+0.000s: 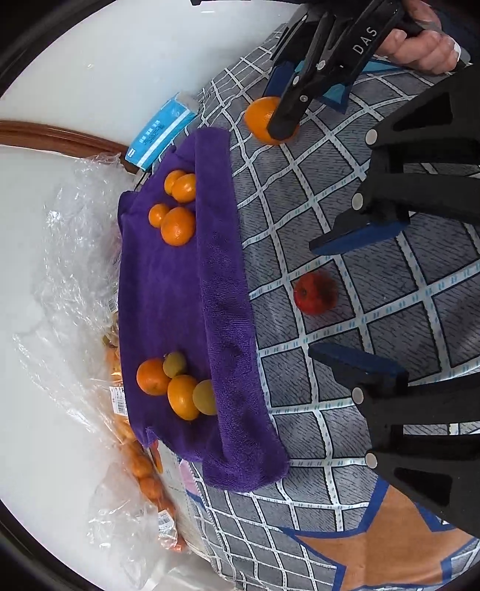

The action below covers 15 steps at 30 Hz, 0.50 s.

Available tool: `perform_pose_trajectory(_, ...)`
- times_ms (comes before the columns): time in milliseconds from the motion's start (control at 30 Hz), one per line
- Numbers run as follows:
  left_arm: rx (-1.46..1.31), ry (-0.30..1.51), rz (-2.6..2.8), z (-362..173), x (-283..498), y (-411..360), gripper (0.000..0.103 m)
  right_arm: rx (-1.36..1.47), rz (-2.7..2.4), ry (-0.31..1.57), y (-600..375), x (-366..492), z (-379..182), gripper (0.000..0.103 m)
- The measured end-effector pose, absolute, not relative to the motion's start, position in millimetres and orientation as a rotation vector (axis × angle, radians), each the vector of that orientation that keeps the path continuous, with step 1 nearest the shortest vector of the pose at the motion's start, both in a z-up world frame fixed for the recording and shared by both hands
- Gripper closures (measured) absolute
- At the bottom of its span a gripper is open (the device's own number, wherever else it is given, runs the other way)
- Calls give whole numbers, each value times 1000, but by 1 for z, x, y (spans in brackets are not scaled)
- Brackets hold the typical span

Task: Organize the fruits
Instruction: 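Grasp the small red fruit with the left tool while the right tool holds the orange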

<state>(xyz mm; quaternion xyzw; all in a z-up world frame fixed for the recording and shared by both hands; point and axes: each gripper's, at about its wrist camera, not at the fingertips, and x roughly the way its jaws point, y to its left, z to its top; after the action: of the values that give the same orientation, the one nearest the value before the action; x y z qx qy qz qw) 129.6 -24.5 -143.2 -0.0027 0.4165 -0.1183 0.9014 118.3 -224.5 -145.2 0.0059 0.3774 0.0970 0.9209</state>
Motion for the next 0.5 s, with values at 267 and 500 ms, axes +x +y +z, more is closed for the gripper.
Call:
perform_pose_trajectory(267,0,878,-245,-147,138,-30,67,62,199,774,-233,119,-146,59)
perform_pose_trajectory(500,-7,872,-249,-148,141,-30,79,67,192,783,-233,121,-147,59)
